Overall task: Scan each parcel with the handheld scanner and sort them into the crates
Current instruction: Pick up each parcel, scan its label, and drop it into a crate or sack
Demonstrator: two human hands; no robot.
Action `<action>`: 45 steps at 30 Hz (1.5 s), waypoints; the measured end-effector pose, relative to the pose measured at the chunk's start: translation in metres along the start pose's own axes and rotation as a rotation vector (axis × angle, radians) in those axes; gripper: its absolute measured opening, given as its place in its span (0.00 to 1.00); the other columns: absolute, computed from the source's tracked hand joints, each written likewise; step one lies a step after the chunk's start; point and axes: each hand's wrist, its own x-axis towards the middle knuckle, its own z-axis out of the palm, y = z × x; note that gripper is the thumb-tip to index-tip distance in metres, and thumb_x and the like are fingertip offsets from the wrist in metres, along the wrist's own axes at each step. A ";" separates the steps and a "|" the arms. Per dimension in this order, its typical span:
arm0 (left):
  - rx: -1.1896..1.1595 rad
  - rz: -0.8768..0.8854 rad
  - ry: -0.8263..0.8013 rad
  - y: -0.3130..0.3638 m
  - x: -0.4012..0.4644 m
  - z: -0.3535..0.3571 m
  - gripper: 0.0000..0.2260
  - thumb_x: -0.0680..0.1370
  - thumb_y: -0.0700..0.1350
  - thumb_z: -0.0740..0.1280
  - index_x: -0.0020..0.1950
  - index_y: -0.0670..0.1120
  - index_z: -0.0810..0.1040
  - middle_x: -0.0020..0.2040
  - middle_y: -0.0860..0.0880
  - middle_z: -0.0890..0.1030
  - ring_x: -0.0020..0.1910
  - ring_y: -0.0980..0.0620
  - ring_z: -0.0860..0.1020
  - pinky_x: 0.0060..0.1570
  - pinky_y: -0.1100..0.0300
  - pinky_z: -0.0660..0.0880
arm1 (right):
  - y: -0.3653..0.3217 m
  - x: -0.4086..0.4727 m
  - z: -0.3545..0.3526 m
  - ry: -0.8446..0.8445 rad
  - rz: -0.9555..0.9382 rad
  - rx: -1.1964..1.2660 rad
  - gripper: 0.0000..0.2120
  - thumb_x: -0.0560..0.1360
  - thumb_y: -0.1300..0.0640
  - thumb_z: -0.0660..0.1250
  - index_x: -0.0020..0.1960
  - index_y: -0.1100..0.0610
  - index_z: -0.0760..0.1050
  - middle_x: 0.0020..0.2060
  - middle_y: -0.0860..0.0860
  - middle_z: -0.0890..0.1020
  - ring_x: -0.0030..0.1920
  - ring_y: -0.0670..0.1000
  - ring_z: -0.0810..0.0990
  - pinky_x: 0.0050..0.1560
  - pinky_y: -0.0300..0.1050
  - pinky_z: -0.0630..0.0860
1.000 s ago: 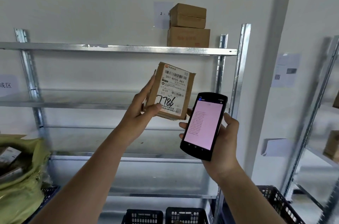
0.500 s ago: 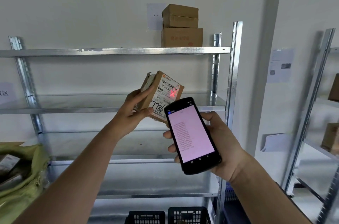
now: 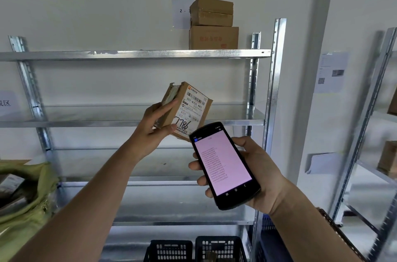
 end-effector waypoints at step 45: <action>-0.109 -1.051 0.640 -0.394 -0.228 -0.463 0.27 0.84 0.39 0.67 0.77 0.65 0.71 0.64 0.58 0.81 0.55 0.59 0.81 0.67 0.53 0.73 | 0.340 0.627 0.290 0.016 0.186 -0.004 0.29 0.83 0.43 0.49 0.72 0.57 0.77 0.60 0.61 0.86 0.51 0.62 0.85 0.51 0.54 0.80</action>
